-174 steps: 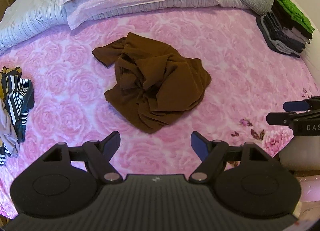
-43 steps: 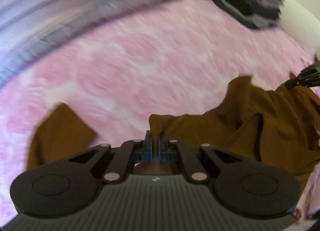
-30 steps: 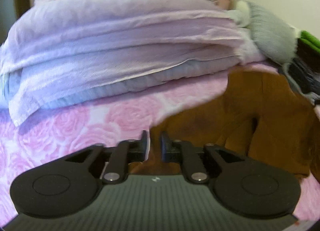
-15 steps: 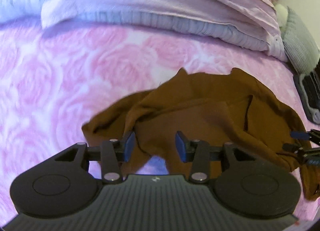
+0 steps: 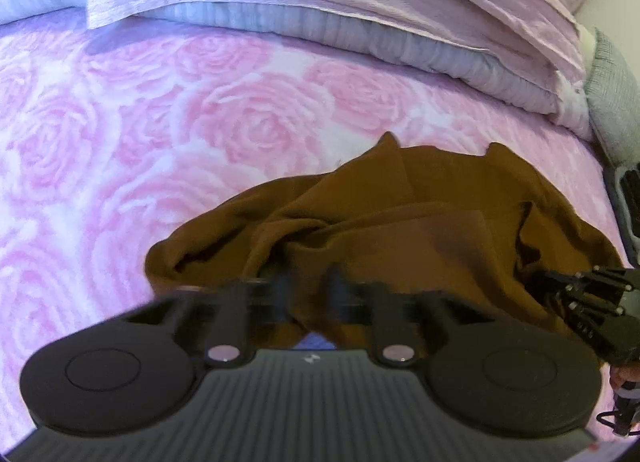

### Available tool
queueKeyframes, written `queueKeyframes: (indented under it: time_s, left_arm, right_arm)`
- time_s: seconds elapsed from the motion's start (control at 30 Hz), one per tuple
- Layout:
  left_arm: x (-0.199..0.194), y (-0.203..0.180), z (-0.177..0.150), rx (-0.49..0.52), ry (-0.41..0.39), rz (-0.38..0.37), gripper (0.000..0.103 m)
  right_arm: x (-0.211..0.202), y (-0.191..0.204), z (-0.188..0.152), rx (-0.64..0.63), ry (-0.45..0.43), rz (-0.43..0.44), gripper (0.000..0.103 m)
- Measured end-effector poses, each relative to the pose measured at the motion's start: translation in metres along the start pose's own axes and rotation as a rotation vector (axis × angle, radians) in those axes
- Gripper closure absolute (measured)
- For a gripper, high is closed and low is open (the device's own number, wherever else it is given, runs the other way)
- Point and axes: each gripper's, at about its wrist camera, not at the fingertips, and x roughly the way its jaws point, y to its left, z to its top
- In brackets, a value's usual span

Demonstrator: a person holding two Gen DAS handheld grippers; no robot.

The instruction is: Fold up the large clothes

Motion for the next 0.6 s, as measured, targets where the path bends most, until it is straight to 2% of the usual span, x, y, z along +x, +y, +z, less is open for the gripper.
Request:
queueKeyframes:
  time_s: [0.1, 0.2, 0.27, 0.33, 0.43, 0.53, 0.6]
  left_arm:
    - [-0.018, -0.006, 0.0, 0.035, -0.03, -0.067, 0.101]
    - [-0.054, -0.013, -0.007, 0.072, -0.069, -0.152, 0.101]
    - [-0.088, -0.017, -0.019, 0.098, -0.081, -0.197, 0.101]
    - [-0.122, -0.022, -0.038, 0.103, -0.065, -0.231, 0.101]
    - [-0.175, -0.03, -0.085, 0.146, 0.009, -0.241, 0.101]
    - [-0.202, -0.036, -0.149, 0.172, 0.188, -0.201, 0.101]
    - [-0.203, -0.037, -0.187, 0.208, 0.32, -0.136, 0.101]
  right_arm:
    - [-0.034, -0.01, -0.003, 0.085, -0.082, -0.002, 0.103]
    - [-0.09, -0.028, -0.02, 0.134, -0.143, 0.032, 0.103]
    - [-0.14, -0.044, -0.042, 0.155, -0.173, 0.061, 0.103]
    - [-0.187, -0.054, -0.067, 0.147, -0.156, 0.081, 0.103]
    - [-0.248, -0.052, -0.108, 0.069, -0.025, 0.116, 0.103]
    - [-0.276, -0.032, -0.153, -0.012, 0.211, 0.229, 0.103]
    - [-0.278, -0.014, -0.184, -0.043, 0.352, 0.241, 0.103]
